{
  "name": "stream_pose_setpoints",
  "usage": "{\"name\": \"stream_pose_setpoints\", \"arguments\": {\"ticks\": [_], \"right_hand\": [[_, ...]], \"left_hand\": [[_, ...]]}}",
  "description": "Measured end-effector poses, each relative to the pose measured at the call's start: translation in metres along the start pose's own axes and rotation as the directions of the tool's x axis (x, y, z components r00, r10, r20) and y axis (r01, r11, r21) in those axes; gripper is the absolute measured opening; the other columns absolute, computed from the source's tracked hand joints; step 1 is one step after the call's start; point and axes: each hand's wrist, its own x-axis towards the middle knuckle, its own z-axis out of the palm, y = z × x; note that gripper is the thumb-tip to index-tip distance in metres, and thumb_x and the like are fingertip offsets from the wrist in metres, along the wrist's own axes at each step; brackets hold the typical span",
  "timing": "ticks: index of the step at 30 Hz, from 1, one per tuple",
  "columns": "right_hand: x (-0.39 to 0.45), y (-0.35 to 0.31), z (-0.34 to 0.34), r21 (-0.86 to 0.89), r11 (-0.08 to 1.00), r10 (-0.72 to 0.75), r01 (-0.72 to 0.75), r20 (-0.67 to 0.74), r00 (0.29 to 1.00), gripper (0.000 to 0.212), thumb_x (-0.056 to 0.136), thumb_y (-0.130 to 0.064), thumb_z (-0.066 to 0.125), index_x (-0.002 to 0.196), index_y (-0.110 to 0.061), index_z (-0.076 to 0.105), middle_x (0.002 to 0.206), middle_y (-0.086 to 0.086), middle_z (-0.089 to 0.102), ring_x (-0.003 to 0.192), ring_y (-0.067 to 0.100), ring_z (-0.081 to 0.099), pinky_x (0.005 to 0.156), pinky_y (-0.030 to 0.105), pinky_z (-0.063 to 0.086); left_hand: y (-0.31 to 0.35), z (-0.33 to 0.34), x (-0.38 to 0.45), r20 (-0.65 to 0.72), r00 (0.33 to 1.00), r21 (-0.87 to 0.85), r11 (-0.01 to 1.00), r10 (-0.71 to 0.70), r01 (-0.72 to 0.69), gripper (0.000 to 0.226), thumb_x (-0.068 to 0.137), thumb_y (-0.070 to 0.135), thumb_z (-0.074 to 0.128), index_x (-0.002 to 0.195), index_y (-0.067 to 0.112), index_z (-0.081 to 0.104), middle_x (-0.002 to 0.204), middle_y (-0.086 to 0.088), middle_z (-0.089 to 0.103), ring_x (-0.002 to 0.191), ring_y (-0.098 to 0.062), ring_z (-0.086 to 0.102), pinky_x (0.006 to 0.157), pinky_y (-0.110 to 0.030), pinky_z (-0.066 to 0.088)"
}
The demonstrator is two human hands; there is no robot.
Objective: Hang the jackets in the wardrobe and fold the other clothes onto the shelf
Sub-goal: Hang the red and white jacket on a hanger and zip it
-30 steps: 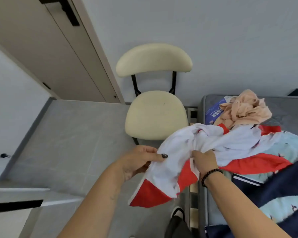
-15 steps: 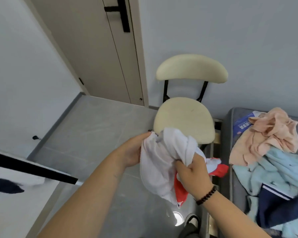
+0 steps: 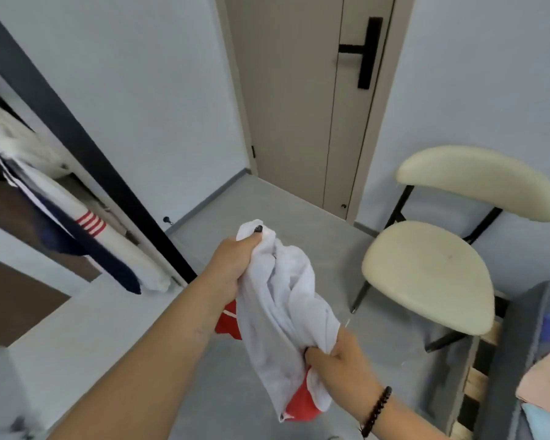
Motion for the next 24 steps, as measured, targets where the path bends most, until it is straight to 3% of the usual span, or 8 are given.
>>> {"name": "stream_pose_setpoints", "arguments": {"ticks": [3, 7, 9, 13, 17, 19, 22, 24], "right_hand": [[0.017, 0.007, 0.011, -0.059, 0.975, 0.222, -0.215, 0.163, 0.961, 0.018, 0.081, -0.001, 0.058, 0.095, -0.008, 0.067, 0.088, 0.002, 0.072, 0.081, 0.015, 0.068, 0.071, 0.028, 0.053], [0.043, -0.012, 0.013, -0.127, 0.955, 0.293, -0.267, 0.291, 0.911, 0.010, 0.085, 0.003, 0.053, 0.080, 0.000, 0.062, 0.075, 0.013, 0.061, 0.060, 0.021, 0.054, 0.060, 0.031, 0.041], [0.061, -0.031, 0.008, -0.106, 0.977, 0.209, -0.185, 0.316, 0.925, 0.015, 0.085, 0.003, 0.053, 0.086, -0.006, 0.065, 0.080, 0.011, 0.069, 0.061, 0.018, 0.060, 0.059, 0.028, 0.048], [0.091, -0.065, 0.007, -0.174, 0.967, -0.139, 0.187, 0.254, 0.957, 0.032, 0.081, 0.001, 0.054, 0.108, -0.017, 0.053, 0.096, -0.002, 0.064, 0.080, 0.018, 0.061, 0.066, 0.021, 0.050], [0.099, -0.074, 0.026, -0.158, 0.903, -0.313, 0.400, 0.396, 0.863, 0.057, 0.078, -0.005, 0.071, 0.127, -0.015, 0.043, 0.120, 0.003, 0.051, 0.107, 0.026, 0.056, 0.087, 0.037, 0.052], [0.100, -0.076, 0.039, -0.128, 0.864, -0.371, 0.486, 0.492, 0.788, 0.053, 0.074, -0.006, 0.077, 0.118, -0.015, 0.049, 0.110, -0.005, 0.056, 0.109, 0.026, 0.058, 0.082, 0.031, 0.052], [0.088, -0.083, 0.056, -0.193, 0.904, -0.138, 0.382, 0.714, 0.687, 0.060, 0.068, -0.021, 0.085, 0.118, -0.026, 0.052, 0.101, -0.022, 0.059, 0.093, -0.003, 0.059, 0.071, 0.009, 0.045], [0.080, -0.086, 0.065, -0.191, 0.939, -0.010, 0.287, 0.818, 0.576, 0.046, 0.066, -0.017, 0.084, 0.104, -0.027, 0.061, 0.089, -0.022, 0.066, 0.078, -0.009, 0.062, 0.067, 0.007, 0.048]], "left_hand": [[0.023, -0.023, -0.029, 0.069, 0.977, 0.031, 0.978, 0.202, -0.204, 0.025, 0.090, 0.043, 0.062, 0.100, 0.025, 0.075, 0.099, -0.005, 0.076, 0.094, -0.022, 0.071, 0.086, -0.036, 0.055], [0.045, -0.042, -0.071, -0.101, 0.938, 0.166, 0.936, 0.330, -0.311, 0.019, 0.087, 0.061, 0.057, 0.079, 0.050, 0.071, 0.082, 0.012, 0.075, 0.074, -0.005, 0.072, 0.063, -0.022, 0.056], [0.052, -0.049, -0.089, -0.127, 0.920, 0.195, 0.918, 0.372, -0.344, 0.021, 0.087, 0.063, 0.055, 0.080, 0.050, 0.070, 0.081, 0.012, 0.075, 0.072, -0.006, 0.072, 0.058, -0.019, 0.057], [0.054, -0.055, -0.121, -0.192, 0.892, 0.181, 0.908, 0.409, -0.378, 0.034, 0.081, 0.065, 0.059, 0.089, 0.035, 0.073, 0.089, 0.002, 0.076, 0.084, -0.017, 0.073, 0.080, -0.036, 0.060], [0.053, -0.060, -0.150, -0.308, 0.849, 0.150, 0.903, 0.429, -0.402, 0.038, 0.084, 0.059, 0.058, 0.096, 0.027, 0.073, 0.092, -0.002, 0.075, 0.087, -0.020, 0.072, 0.082, -0.037, 0.059], [0.057, -0.068, -0.163, -0.380, 0.810, 0.112, 0.891, 0.447, -0.439, 0.030, 0.086, 0.055, 0.059, 0.090, 0.028, 0.073, 0.089, 0.001, 0.076, 0.082, -0.015, 0.072, 0.076, -0.030, 0.059], [0.061, -0.082, -0.182, -0.438, 0.766, 0.084, 0.870, 0.471, -0.487, 0.025, 0.089, 0.049, 0.060, 0.077, 0.033, 0.075, 0.082, 0.004, 0.075, 0.074, -0.009, 0.071, 0.064, -0.022, 0.058], [0.061, -0.090, -0.191, -0.469, 0.737, 0.080, 0.855, 0.486, -0.512, 0.024, 0.090, 0.048, 0.060, 0.075, 0.036, 0.075, 0.082, 0.006, 0.075, 0.075, -0.008, 0.071, 0.064, -0.020, 0.056]]}}
